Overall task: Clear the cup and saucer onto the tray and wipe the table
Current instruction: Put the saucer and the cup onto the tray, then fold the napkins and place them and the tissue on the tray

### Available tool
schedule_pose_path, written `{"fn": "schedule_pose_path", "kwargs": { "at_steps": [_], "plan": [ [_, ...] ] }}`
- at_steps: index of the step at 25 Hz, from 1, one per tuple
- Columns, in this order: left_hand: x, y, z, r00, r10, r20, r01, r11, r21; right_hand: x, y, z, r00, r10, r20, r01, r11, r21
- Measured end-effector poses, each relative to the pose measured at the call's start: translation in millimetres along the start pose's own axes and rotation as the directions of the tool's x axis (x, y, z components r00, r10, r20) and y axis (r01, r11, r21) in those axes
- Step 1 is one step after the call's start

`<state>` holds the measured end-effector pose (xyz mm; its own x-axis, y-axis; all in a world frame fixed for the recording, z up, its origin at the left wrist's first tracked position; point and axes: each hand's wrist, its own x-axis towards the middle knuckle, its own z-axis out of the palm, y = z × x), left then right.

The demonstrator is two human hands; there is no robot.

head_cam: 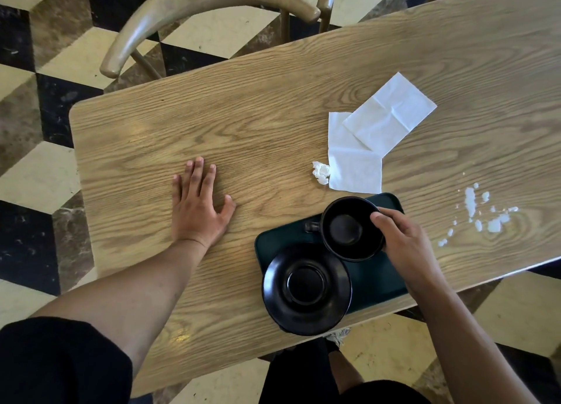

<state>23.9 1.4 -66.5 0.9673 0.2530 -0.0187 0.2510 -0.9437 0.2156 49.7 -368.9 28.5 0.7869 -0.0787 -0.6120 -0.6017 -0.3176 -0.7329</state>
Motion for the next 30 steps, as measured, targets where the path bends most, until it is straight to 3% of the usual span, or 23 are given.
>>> {"fn": "schedule_pose_path", "kwargs": {
  "at_steps": [3,7,11,13,18,24,30],
  "plan": [
    [1.3,2.7,-2.4,1.000,-0.019,0.016,0.019,1.000,-0.006,-2.3,-4.3,-2.2,0.999,-0.001,-0.047,-0.003,0.997,-0.082],
    [0.2,7.0,-3.9,1.000,-0.010,0.017,0.009,0.999,0.035,4.6,-7.7,-16.1,0.991,0.019,-0.130,-0.026,0.998,-0.053],
    [12.5,25.1,-9.9,0.998,0.013,-0.067,-0.014,1.000,-0.008,23.0,-16.2,-35.8,0.960,-0.082,-0.267,0.013,0.968,-0.249],
    [33.7,55.5,-11.8,0.997,0.074,-0.032,-0.075,0.997,-0.027,38.5,-27.5,-39.3,0.951,-0.113,-0.289,0.035,0.965,-0.261],
    [66.8,132.2,3.9,0.982,0.141,0.129,-0.133,0.989,-0.072,103.0,-65.4,-44.8,0.929,-0.255,-0.269,0.142,0.916,-0.375],
    [63.8,135.5,26.9,0.986,0.166,-0.022,-0.167,0.984,-0.059,167.9,-87.1,-48.6,0.841,-0.468,-0.271,0.293,0.816,-0.499],
    [66.2,138.2,26.4,0.985,0.169,-0.048,-0.171,0.983,-0.058,188.8,-79.5,-49.7,0.831,-0.520,-0.199,0.326,0.745,-0.582]
  ]
}}
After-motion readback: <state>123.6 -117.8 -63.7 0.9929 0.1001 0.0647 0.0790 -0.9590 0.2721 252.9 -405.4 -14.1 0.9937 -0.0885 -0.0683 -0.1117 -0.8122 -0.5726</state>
